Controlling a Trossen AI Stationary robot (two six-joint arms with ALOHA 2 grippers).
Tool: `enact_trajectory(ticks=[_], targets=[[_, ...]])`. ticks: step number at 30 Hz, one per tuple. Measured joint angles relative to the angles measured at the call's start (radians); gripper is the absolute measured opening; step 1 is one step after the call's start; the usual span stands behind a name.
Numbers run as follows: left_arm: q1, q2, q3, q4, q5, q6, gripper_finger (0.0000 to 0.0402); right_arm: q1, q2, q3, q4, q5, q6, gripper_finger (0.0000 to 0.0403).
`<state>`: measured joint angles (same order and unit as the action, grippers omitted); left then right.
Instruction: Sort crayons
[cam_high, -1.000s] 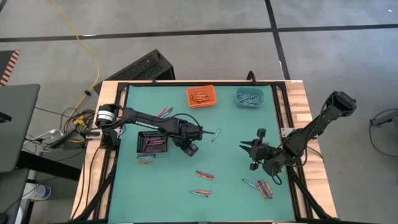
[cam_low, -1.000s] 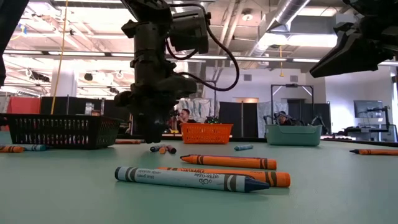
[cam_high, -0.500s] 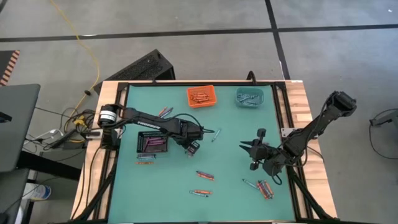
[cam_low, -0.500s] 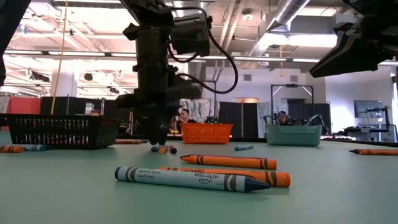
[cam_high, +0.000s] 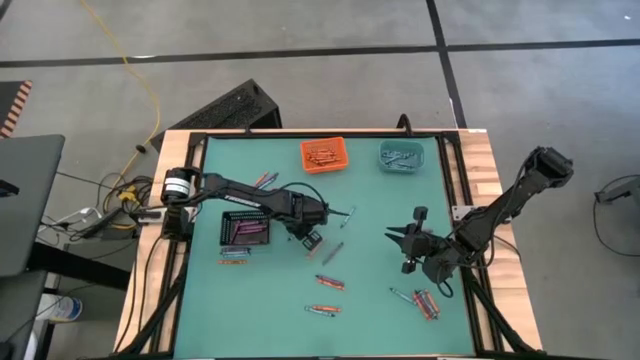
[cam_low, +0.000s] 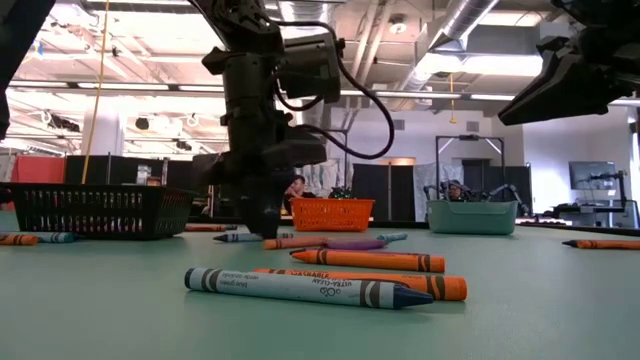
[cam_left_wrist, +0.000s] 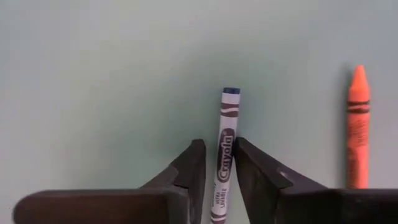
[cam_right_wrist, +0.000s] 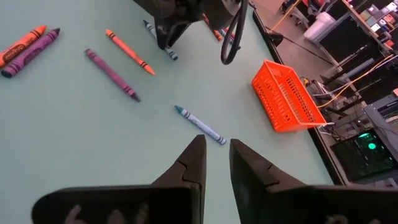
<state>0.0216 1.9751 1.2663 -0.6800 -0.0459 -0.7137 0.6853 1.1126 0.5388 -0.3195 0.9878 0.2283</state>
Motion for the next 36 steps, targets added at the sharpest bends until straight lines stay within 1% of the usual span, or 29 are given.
enact_trajectory(ticks=[5, 7, 14, 17, 21, 23, 27, 31, 33, 36], targets=[[0.0, 0.001, -0.001, 0.004, -0.001, 0.042, 0.002, 0.0, 0.0, 0.0, 0.0, 0.0, -0.001, 0.0071], [0.0, 0.002, -0.001, 0.016, -0.013, 0.048, 0.0009, 0.0, 0.0, 0.0, 0.0, 0.0, -0.001, 0.0071], [0.0, 0.002, 0.012, 0.065, -0.024, 0.104, 0.0011, 0.0, 0.0, 0.0, 0.0, 0.0, -0.001, 0.0071], [-0.001, 0.009, 0.057, 0.048, -0.047, 0.147, 0.0011, 0.0, 0.0, 0.0, 0.0, 0.0, -0.001, 0.0071], [-0.001, 0.01, 0.152, 0.108, -0.128, 0.246, 0.0011, 0.001, 0.0, 0.003, -0.007, 0.001, -0.002, 0.0071], [0.001, 0.006, 0.186, 0.176, -0.144, 0.318, 0.0011, 0.002, 0.0, 0.008, -0.014, 0.005, -0.004, 0.0071], [0.014, 0.008, 0.208, 0.327, -0.15, 0.432, 0.0011, 0.002, 0.0, 0.02, -0.016, 0.01, -0.027, 0.0071], [0.068, 0.009, 0.242, 0.497, -0.141, 0.548, 0.0011, 0.002, 0.0, 0.03, -0.02, 0.013, -0.028, 0.0071], [0.111, 0.025, 0.256, 0.583, -0.092, 0.561, 0.0011, 0.005, 0.0, 0.036, -0.023, 0.044, -0.031, 0.0071], [0.182, 0.079, 0.291, 0.689, 0.034, 0.519, 0.0011, 0.023, -0.001, 0.042, -0.022, 0.155, -0.043, 0.0071]])
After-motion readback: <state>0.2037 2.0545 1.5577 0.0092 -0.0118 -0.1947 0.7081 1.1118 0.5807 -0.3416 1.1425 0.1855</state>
